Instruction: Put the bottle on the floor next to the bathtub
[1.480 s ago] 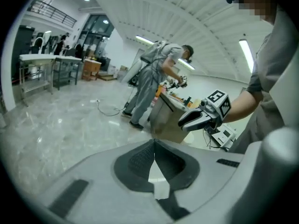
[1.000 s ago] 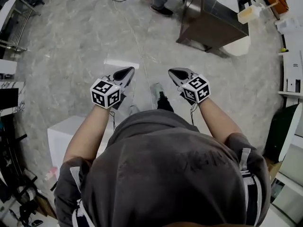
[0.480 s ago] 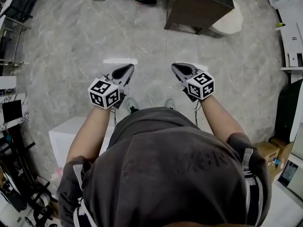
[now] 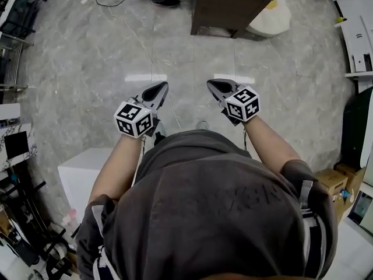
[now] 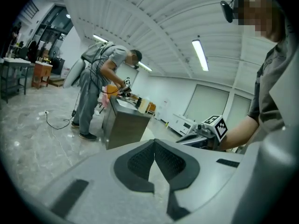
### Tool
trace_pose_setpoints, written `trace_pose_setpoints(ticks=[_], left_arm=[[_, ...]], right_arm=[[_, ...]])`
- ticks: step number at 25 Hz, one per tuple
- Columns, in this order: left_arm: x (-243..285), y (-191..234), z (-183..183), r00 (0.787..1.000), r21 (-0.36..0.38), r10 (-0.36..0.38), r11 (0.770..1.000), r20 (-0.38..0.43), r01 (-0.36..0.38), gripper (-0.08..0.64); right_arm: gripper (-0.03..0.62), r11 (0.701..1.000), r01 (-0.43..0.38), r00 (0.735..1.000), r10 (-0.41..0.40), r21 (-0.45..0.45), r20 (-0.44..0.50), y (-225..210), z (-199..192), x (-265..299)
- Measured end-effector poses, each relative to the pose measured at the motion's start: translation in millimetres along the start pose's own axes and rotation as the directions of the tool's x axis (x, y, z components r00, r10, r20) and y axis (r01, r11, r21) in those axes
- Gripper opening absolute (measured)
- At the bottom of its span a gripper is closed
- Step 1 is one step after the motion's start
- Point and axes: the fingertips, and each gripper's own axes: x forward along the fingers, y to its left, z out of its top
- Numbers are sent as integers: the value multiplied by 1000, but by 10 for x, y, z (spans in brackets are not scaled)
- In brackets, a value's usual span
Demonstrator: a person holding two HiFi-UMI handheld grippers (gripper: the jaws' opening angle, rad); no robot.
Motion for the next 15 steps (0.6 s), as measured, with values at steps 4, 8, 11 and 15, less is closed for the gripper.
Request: trace_pose_setpoints(ticks=[4,8,11,15], left_arm=[[-4,24,76,1000,26,-20,999,-7,20,6],[-30,108,124,1000,27,-23,999,-6,23,6],[-39,148,106,1000,24,-23,999,-12,23,6],[-45,163,75,1000,20,-21,1000,-22,22,6]], right_arm=[[-9,1000,13,1000,-13,-7,0,46,20,1],[-9,1000,26,1000,-26,-6,-3,45,29,54],[-9,1000,25,1000,-25,-6,-6,46,25,90],[-9,1000,18,999,-18,-25,-27,72,0,122]])
